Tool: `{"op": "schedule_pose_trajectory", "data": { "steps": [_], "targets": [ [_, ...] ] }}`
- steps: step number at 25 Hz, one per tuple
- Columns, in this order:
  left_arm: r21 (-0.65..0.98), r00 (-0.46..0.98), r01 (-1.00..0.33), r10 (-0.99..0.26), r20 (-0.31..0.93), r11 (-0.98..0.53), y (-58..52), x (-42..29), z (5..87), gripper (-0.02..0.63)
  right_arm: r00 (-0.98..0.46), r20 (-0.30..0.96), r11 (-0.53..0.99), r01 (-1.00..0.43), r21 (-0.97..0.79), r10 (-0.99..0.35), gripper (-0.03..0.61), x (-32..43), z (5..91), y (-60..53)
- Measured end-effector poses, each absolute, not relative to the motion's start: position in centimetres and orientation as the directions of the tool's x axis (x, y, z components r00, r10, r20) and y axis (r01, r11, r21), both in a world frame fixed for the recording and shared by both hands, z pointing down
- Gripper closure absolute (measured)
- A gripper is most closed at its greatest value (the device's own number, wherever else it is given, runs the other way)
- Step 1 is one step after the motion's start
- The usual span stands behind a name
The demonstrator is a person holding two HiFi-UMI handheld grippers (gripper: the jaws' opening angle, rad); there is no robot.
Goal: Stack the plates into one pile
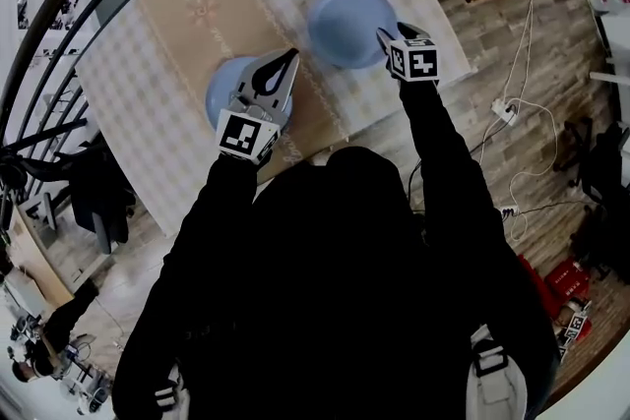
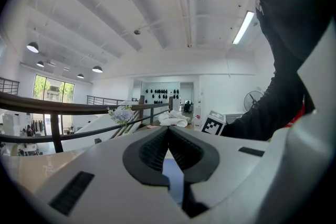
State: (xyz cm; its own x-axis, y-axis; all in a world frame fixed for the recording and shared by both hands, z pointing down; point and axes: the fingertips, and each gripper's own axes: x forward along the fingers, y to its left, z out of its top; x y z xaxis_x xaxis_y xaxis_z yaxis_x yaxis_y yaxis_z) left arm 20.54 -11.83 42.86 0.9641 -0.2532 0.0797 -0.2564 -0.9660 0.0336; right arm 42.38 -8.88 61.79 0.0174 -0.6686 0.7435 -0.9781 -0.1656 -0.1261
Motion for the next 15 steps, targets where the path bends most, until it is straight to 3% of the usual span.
{"op": "schedule_pose_trajectory", "data": {
  "steps": [15],
  "targets": [
    [0.057, 0.973, -0.206, -0.198, 0.116, -0.977, -11.8, 27.2, 44.8, 0.595, -0.009, 0.856, -0.172, -0.979, -0.114, -0.517, 0.360, 48.5, 68.9, -10.7]
  ]
}}
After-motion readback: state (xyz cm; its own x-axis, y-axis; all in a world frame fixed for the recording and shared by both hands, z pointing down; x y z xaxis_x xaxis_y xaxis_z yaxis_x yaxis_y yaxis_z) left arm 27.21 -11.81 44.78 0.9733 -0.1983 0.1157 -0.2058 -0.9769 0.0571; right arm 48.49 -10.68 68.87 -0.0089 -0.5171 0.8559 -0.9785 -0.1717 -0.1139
